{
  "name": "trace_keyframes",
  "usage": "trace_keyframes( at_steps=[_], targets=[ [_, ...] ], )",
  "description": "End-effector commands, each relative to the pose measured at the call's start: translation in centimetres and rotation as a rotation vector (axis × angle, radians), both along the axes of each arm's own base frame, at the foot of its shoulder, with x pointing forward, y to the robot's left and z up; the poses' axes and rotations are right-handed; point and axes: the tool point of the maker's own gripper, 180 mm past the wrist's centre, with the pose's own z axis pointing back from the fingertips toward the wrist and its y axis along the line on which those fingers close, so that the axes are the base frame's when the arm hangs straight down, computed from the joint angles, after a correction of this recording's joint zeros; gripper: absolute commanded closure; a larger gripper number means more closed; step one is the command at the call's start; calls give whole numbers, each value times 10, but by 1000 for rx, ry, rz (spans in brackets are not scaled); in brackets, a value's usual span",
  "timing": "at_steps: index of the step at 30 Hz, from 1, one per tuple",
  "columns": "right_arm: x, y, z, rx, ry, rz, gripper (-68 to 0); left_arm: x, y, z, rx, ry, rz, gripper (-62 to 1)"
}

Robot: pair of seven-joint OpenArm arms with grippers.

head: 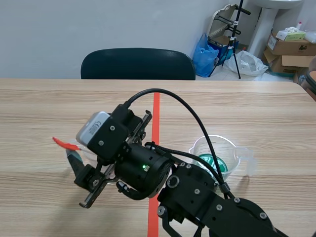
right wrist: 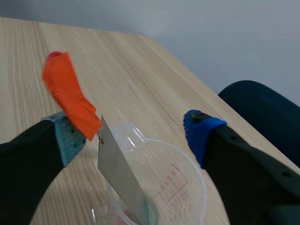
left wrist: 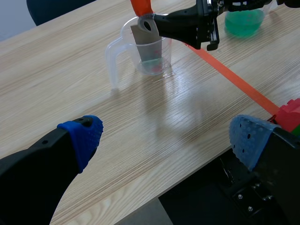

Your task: Do the redox reaction experiment

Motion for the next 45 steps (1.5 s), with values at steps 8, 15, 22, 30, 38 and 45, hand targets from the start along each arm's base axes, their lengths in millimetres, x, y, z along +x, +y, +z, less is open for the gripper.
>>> trace_keyframes(
  at_steps=[8,15,22,30,38,45],
  targets=[
    [6,1,17,43,-38,-11,-227,3,-2,5,-14,-22,-5,-576],
    [6,1,17,45,-39,-10,-148,3,-2,5,-14,-22,-5,-576],
    [4,-1,26,80,-75,-3,-31,3,-2,5,-14,-22,-5,-576],
    [3,-2,27,86,-80,1,-18,3,-2,5,-14,-22,-5,-576],
    [4,-2,27,92,-76,-2,-18,3,-2,5,-14,-22,-5,-576],
    [10,-8,30,114,-61,-29,-18,3,-2,5,-14,-22,-5,-576]
  ],
)
